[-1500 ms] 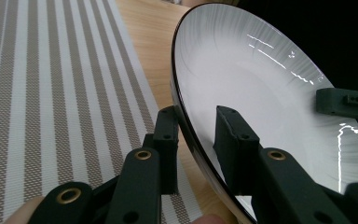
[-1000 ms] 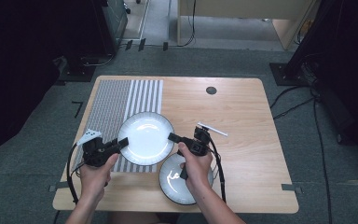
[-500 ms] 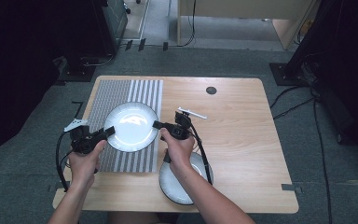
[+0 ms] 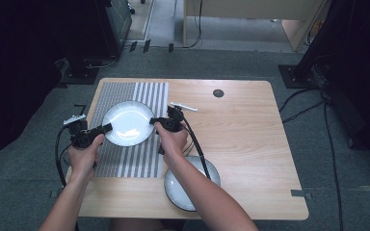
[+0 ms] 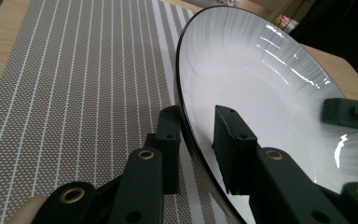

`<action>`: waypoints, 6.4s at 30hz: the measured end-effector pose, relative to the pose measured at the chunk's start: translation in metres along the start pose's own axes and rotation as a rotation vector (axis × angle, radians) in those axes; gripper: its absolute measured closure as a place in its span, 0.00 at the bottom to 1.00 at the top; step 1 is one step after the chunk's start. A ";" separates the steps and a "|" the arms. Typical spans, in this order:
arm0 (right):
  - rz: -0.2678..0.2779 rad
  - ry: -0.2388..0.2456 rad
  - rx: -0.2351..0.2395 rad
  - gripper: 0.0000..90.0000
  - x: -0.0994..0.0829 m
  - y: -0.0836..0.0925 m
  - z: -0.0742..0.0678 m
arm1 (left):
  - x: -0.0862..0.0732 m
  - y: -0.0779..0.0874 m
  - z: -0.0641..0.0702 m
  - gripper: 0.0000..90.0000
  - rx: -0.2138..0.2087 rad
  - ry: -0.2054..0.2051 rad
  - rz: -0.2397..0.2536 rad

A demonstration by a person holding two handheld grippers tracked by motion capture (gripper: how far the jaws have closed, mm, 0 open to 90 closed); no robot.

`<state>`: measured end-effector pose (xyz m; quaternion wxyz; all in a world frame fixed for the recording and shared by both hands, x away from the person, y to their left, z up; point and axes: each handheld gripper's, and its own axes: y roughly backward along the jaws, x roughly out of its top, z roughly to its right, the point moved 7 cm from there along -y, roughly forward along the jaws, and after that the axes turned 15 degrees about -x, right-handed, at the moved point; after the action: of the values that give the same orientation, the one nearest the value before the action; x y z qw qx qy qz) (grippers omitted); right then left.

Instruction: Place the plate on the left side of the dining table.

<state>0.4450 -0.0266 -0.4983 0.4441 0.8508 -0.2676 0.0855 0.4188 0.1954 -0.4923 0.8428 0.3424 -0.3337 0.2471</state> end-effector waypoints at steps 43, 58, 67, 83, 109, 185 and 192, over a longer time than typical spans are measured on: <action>0.033 0.102 -0.102 0.95 0.024 -0.092 -0.001 | 0.005 -0.051 -0.074 0.85 0.124 0.185 -0.029; 0.082 0.124 -0.128 0.65 0.034 -0.085 0.000 | 0.010 -0.043 -0.071 0.73 0.113 0.120 -0.064; 0.146 0.258 -0.158 0.61 0.039 -0.066 0.005 | 0.008 -0.024 -0.060 0.34 0.091 0.120 -0.034; 0.155 0.391 -0.225 0.29 0.039 -0.027 0.023 | -0.031 0.010 -0.040 0.16 0.126 0.064 0.010; 0.241 0.448 -0.164 0.25 0.035 0.038 0.069 | -0.091 0.060 -0.018 0.15 0.227 -0.091 -0.017; 0.320 0.353 -0.377 0.22 0.000 0.165 0.274 | -0.131 0.077 -0.017 0.14 0.329 -0.253 -0.165; 0.320 0.314 -0.398 0.22 -0.007 0.175 0.295 | -0.131 0.077 -0.017 0.14 0.328 -0.253 -0.165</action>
<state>0.3192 -0.3412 -0.5514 0.6191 0.6704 -0.3376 0.2308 0.2904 0.2329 -0.5655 0.7446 0.5295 -0.3628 0.1834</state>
